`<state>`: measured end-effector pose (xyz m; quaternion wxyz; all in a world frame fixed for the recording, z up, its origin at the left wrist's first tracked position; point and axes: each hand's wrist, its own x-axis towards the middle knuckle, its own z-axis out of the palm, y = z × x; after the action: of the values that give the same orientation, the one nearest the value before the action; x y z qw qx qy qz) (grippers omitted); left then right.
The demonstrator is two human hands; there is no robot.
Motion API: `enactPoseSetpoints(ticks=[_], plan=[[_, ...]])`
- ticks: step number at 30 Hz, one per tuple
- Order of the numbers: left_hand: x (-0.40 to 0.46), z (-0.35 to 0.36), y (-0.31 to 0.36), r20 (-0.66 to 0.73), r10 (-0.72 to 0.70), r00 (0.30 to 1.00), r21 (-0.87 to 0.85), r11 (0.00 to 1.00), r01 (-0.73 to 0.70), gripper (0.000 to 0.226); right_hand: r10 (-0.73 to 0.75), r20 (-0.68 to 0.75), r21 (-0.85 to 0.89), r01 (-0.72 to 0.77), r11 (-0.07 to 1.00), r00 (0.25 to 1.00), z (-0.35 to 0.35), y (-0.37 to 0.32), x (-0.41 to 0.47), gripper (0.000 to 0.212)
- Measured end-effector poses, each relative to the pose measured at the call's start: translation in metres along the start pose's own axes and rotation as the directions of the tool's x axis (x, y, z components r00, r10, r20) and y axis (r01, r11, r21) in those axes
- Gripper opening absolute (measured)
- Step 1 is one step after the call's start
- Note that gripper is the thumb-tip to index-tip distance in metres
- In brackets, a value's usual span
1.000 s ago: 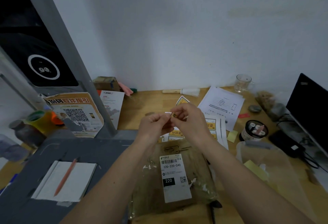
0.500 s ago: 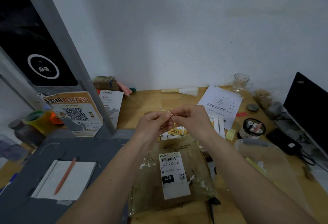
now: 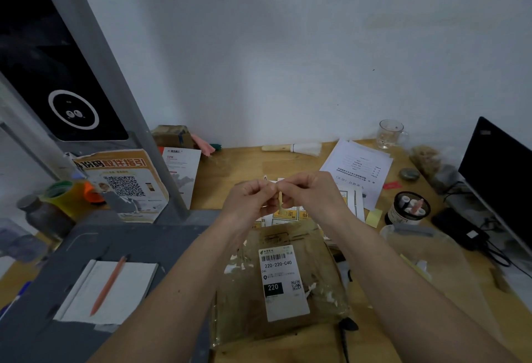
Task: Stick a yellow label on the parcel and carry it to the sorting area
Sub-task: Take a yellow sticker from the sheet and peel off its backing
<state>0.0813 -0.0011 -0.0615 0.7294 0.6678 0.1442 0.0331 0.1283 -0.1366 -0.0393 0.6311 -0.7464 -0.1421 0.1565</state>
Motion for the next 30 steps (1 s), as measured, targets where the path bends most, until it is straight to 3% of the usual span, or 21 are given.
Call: enactPoseSetpoints(ticks=[7, 12, 17, 30], plan=[[0.002, 0.004, -0.001, -0.003, 0.013, 1.000, 0.049, 0.999, -0.013, 0.019, 0.084, -0.009, 0.105, -0.083, 0.991, 0.996, -0.001, 0.002, 0.002, 0.015], [0.005, 0.008, -0.001, -0.052, 0.000, 0.999, -0.026, 1.000, -0.002, 0.017, 0.138, 0.006, 0.195, -0.137, 0.971, 0.990, -0.003, 0.008, 0.008, 0.011], [0.007, 0.010, -0.003, -0.089, -0.034, 0.995, -0.144, 0.989, 0.021, 0.013, 0.140, -0.033, 0.168, -0.133, 0.977, 0.990, -0.001, 0.011, 0.011, 0.011], [0.014, 0.009, -0.003, -0.159, -0.114, 0.981, -0.243, 0.967, 0.073, 0.008, 0.127, -0.038, 0.156, -0.120, 0.980, 0.991, 0.000, 0.012, 0.018, 0.018]])
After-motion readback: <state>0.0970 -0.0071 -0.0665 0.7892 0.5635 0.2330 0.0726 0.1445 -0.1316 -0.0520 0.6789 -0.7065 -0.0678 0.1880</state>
